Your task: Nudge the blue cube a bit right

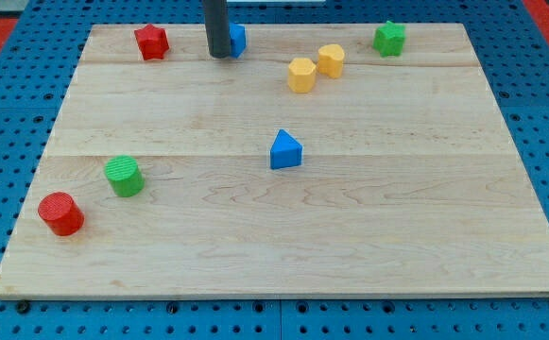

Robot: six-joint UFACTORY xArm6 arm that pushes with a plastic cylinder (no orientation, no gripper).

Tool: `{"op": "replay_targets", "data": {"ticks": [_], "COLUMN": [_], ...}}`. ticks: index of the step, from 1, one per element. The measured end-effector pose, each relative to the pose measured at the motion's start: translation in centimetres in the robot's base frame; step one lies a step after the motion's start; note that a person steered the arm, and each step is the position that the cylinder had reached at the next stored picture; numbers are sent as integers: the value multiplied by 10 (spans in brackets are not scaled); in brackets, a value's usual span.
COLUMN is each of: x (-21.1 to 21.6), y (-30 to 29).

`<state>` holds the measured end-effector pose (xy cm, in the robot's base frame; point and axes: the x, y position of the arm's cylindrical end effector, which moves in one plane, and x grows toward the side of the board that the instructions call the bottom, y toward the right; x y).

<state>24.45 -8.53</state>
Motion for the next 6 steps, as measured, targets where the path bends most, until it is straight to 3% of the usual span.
{"op": "replay_targets", "data": {"ticks": [1,2,4,5,6], "x": [2,0,-51,-32,-28], "y": [-74,-43,-1,31,19]}}
